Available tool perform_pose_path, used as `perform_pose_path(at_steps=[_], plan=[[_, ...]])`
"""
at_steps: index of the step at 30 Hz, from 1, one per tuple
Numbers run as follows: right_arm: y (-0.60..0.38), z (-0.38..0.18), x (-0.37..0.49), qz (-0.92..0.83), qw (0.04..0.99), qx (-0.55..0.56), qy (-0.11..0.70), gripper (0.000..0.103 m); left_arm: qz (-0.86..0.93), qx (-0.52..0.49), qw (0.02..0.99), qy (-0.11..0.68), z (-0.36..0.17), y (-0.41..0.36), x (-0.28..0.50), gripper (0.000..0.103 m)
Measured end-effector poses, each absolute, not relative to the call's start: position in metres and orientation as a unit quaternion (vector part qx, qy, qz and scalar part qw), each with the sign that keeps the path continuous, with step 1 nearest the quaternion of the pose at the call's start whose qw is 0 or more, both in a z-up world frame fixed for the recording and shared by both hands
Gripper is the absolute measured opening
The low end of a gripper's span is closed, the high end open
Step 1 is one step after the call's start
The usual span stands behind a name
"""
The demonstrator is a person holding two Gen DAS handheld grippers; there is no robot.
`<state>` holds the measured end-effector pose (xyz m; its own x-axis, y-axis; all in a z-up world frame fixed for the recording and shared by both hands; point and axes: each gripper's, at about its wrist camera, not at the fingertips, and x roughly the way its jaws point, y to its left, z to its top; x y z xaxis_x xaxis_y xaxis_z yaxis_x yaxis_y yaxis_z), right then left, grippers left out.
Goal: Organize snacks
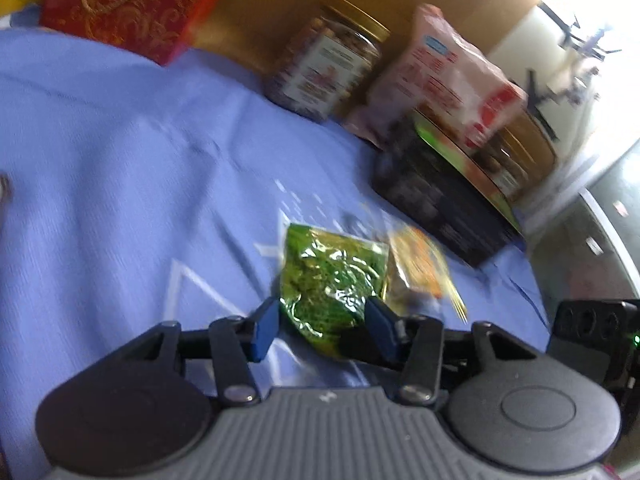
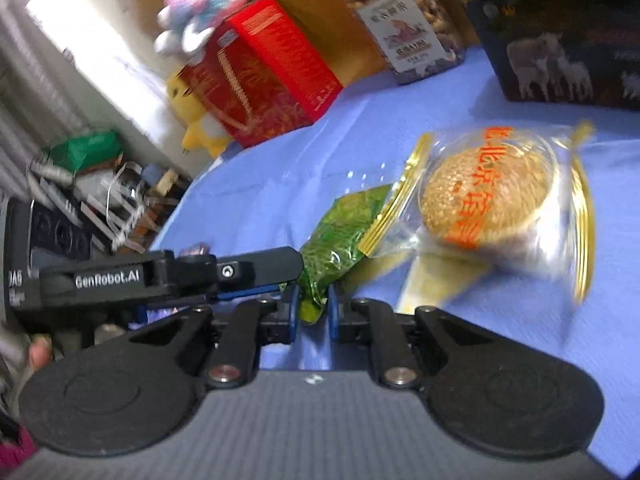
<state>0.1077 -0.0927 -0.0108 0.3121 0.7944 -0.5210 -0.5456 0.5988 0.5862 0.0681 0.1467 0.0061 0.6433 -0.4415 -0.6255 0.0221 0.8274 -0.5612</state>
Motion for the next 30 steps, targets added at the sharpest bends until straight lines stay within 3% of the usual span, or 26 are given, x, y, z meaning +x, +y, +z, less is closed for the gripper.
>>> perform_pose_path(at_steps=[9,24,30], plan=[[-0.127,-0.005,0.036,0.422,0.842,0.045,0.334,0.017,-0.186,-0.218,0.866,0.410,0.007,0.099,0.029,0.048],[-0.173,-0.014,0.005,0.350,0.882,0.072,0.306,0.017,-0.228,-0.150,0.864,0.424,0.009,0.037,0.031,0.048],[-0.177,-0.016,0.006,0.350,0.883,0.076,0.305,0.017,-0.235,-0.128,0.865,0.424,0.011,0.028,0.033,0.058]])
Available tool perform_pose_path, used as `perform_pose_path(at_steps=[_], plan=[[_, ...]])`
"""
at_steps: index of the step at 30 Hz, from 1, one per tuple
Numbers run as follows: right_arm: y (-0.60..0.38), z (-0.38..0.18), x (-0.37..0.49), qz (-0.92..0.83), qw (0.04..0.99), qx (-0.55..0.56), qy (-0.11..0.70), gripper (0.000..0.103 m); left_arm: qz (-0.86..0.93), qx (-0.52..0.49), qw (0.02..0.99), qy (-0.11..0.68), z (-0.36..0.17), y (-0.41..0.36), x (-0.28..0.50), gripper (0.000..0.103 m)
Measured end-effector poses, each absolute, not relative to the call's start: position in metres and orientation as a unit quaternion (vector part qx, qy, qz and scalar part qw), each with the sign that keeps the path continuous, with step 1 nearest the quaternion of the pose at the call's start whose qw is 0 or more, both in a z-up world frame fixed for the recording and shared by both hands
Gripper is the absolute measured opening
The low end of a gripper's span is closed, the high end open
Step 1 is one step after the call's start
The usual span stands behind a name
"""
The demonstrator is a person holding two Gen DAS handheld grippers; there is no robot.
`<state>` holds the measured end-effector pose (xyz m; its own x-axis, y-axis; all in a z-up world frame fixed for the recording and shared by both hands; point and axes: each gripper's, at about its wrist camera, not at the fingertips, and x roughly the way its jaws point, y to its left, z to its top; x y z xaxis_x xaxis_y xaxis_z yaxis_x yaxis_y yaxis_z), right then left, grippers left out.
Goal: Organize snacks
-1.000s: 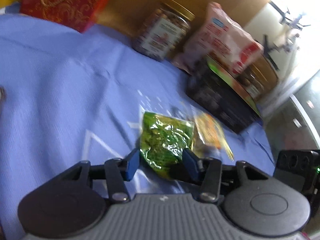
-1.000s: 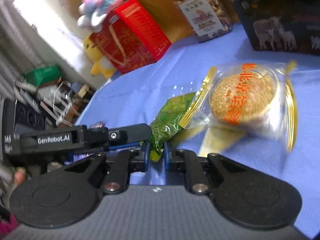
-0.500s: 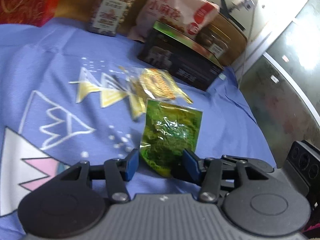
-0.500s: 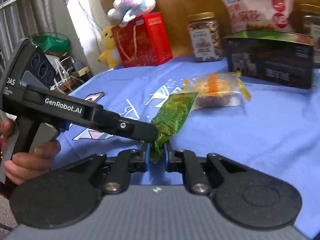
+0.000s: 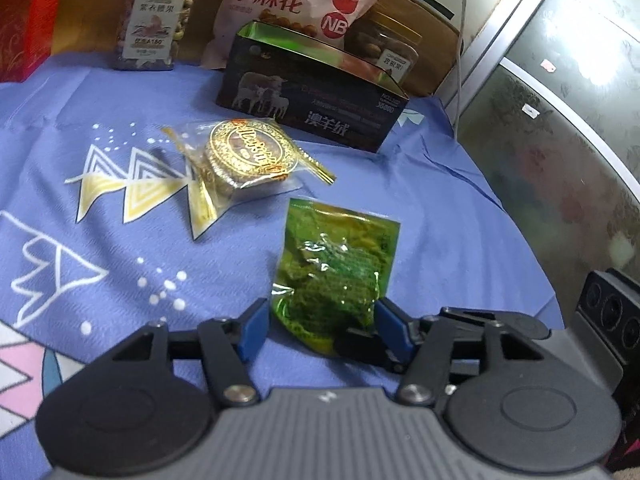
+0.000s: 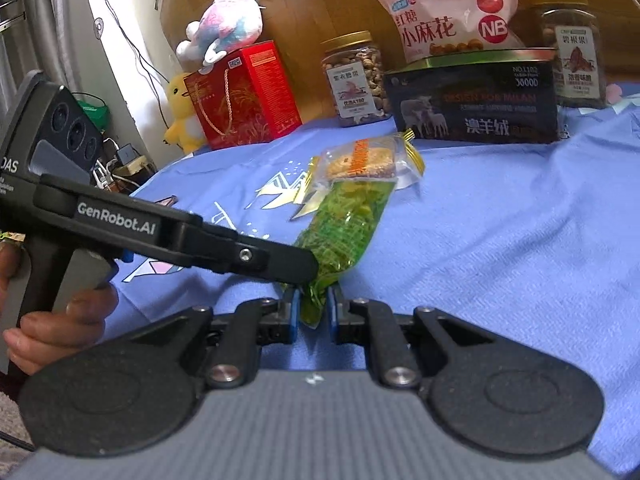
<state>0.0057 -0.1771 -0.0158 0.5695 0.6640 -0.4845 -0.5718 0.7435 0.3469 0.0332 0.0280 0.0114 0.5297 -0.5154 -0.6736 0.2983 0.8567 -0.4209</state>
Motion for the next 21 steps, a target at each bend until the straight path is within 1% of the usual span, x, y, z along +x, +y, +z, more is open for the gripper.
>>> perform_pose_path(at_steps=[2,6,9,10,13,15,18,21], plan=[[-0.1787,-0.0163,0.0060,0.351,0.882,0.079,0.305,0.017,-0.236,-0.128,0.865,0.424,0.0113,0.0278,0.0378,0.058],[-0.1807,-0.0168,0.0057,0.351,0.881,0.083,0.306,0.017,-0.240,-0.131,0.866,0.420,0.0105,0.0274,0.0447,0.064],[-0.1825,-0.0168,0.0071,0.350,0.879,0.091,0.309,0.018,-0.242,-0.120,0.869,0.415,0.0097,0.0228,0.0450,0.062],[-0.1833,-0.0168,0.0077,0.350,0.879,0.095,0.311,0.018,-0.240,-0.112,0.872,0.412,0.0095,0.0211,0.0437,0.059],[-0.1847,-0.0166,0.0099,0.349,0.877,0.105,0.314,0.020,-0.239,-0.104,0.875,0.407,0.0090,0.0208,0.0423,0.055],[-0.1853,-0.0165,0.0130,0.347,0.875,0.114,0.317,0.025,-0.243,-0.110,0.874,0.407,0.0087,0.0228,0.0426,0.055],[-0.1843,-0.0165,0.0150,0.343,0.875,0.122,0.320,0.025,-0.245,-0.110,0.875,0.403,0.0078,0.0238,0.0405,0.055],[-0.1808,-0.0151,0.0130,0.337,0.881,0.106,0.315,0.022,-0.246,-0.106,0.877,0.399,0.0079,0.0231,0.0384,0.055]])
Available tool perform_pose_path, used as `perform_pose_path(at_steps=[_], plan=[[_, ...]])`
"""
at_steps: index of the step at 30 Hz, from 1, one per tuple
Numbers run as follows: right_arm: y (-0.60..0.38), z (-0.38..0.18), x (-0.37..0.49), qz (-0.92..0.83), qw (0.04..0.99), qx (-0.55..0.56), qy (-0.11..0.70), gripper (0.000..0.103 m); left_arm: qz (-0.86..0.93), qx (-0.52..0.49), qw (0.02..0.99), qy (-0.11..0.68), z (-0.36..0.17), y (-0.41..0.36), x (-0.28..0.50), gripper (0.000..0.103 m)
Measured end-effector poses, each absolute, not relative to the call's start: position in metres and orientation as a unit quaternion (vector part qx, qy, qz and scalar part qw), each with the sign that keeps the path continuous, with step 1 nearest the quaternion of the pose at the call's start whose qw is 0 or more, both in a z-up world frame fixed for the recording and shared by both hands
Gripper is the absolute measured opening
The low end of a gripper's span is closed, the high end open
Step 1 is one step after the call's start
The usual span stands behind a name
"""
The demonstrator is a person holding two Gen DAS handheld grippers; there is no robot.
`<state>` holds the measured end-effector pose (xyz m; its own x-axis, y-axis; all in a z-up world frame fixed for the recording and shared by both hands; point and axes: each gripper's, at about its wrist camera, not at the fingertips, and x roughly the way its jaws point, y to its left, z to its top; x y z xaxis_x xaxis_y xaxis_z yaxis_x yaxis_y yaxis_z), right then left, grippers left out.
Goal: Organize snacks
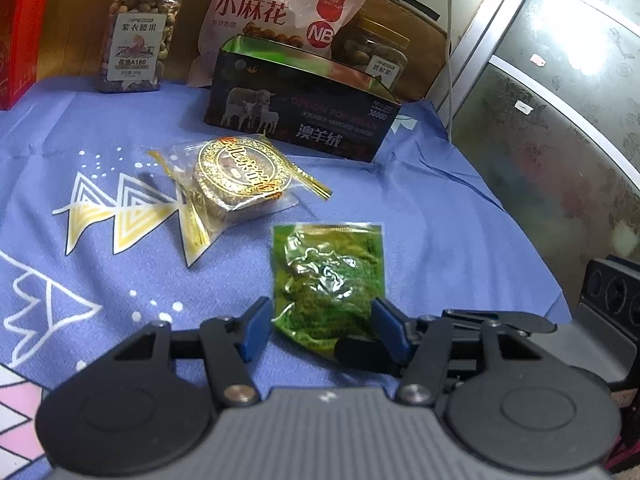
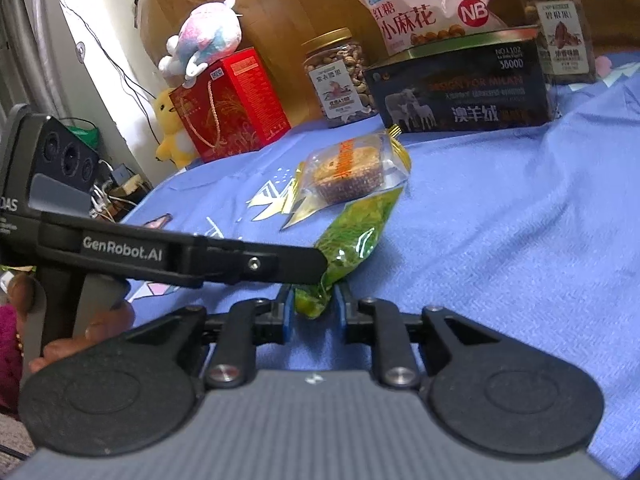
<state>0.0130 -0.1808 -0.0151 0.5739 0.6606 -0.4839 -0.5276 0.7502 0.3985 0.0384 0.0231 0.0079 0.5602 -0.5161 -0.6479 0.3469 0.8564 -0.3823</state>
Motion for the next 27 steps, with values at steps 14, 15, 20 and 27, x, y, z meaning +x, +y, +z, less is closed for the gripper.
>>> perform_pose_path(at_steps=[14,15,20,27], plan=[[-0.171,-0.003,0.004,0.332,0.900,0.077,0.272,0.021,-0.247,-0.118,0.884,0.378,0.021,0.031,0.033,0.055],[-0.170,-0.003,0.004,0.331,0.900,0.077,0.273,0.021,-0.247,-0.118,0.884,0.378,0.021,0.030,0.033,0.055],[-0.171,-0.003,0.004,0.331,0.900,0.077,0.272,0.021,-0.247,-0.117,0.885,0.378,0.021,0.030,0.033,0.055],[-0.171,-0.003,0.004,0.331,0.900,0.078,0.272,0.021,-0.247,-0.116,0.884,0.379,0.021,0.030,0.033,0.055]])
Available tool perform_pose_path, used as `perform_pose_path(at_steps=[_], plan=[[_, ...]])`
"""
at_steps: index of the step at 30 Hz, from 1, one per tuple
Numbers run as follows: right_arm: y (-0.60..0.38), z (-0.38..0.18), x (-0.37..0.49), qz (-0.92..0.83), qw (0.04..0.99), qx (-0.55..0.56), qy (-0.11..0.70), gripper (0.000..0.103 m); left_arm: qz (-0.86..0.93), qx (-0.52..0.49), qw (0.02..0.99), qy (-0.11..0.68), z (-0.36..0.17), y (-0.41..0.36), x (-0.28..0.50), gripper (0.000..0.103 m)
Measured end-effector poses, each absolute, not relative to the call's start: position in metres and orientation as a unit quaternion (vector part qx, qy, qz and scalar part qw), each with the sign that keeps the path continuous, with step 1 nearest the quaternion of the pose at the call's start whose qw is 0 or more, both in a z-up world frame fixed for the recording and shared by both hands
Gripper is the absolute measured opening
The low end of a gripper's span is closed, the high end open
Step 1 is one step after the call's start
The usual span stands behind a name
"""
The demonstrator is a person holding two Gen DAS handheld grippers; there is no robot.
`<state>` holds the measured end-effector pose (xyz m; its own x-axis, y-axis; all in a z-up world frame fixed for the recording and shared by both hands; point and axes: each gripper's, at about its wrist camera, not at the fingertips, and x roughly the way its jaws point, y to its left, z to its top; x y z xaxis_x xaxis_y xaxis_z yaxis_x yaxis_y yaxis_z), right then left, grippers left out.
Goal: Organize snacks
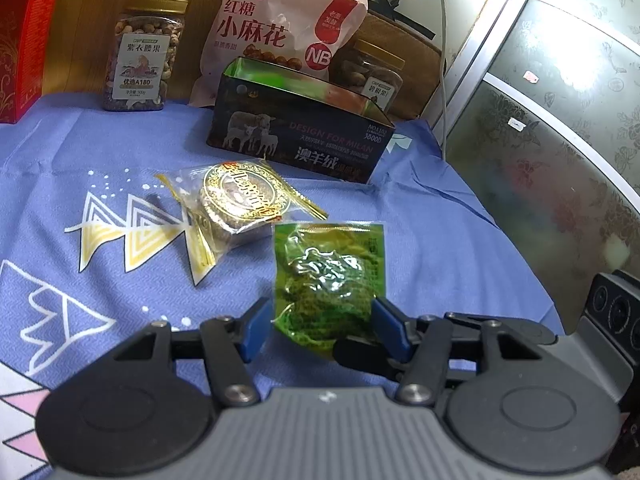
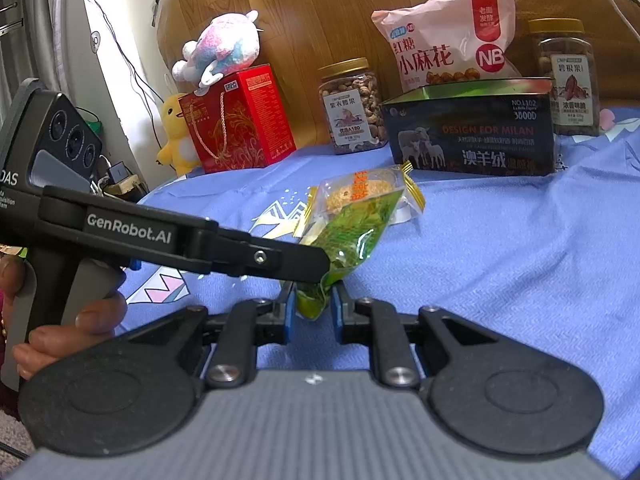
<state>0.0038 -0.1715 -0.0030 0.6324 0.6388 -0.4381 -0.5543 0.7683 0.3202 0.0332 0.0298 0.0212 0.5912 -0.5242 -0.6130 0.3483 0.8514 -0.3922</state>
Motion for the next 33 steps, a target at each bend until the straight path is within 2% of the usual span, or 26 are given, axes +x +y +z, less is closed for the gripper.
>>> perform_pose_path(at_steps=[33], plan=[[-0.1730,-0.0038,0.0050,0.331,0.900,0.079,0.273,0.021,-0.246,-0.117,0.883,0.383,0.0179,0.0290,0.0352,0.055]])
